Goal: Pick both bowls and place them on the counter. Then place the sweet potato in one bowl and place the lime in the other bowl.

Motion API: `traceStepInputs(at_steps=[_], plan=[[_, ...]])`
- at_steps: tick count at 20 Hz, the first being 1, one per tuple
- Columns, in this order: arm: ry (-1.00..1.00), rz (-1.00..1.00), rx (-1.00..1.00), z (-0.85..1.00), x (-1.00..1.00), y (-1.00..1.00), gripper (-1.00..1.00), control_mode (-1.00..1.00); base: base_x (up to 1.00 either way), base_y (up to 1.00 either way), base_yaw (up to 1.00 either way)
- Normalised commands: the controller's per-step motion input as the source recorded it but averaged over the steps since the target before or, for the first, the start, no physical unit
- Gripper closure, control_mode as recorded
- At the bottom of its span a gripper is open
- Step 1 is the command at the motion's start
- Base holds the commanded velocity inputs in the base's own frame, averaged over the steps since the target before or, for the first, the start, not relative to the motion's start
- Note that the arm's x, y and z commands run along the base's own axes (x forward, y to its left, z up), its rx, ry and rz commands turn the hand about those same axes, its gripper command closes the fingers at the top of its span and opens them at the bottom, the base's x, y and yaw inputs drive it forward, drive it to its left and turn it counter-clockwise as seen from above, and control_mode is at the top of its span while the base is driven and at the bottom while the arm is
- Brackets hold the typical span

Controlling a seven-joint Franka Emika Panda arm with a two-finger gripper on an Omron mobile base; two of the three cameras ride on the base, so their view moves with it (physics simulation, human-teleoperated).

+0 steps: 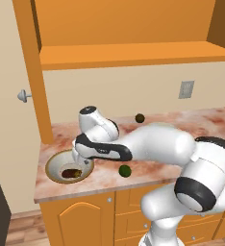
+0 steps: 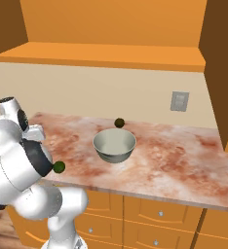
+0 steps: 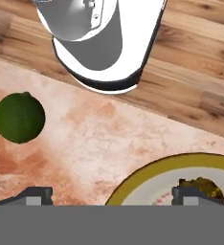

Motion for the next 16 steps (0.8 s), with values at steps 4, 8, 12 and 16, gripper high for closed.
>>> traceStepInputs(at_steps=[4,8,12,16], plan=[[0.0,-0.17,0.0,0.0,-0.35,-0.74,-1.0,-1.0,0.0,0.0,0.0],[0.02,-0.14,0.0,0.0,-0.18,-0.78,-1.0,-1.0,0.0,0.0,0.0],[0.03,-0.14,0.0,-0.05,-0.05,-0.65,-1.0,-1.0,0.0,0.0,0.0],[0.01,-0.08,0.0,-0.19,0.0,-0.37,-1.0,-1.0,0.0,0.0,0.0]])
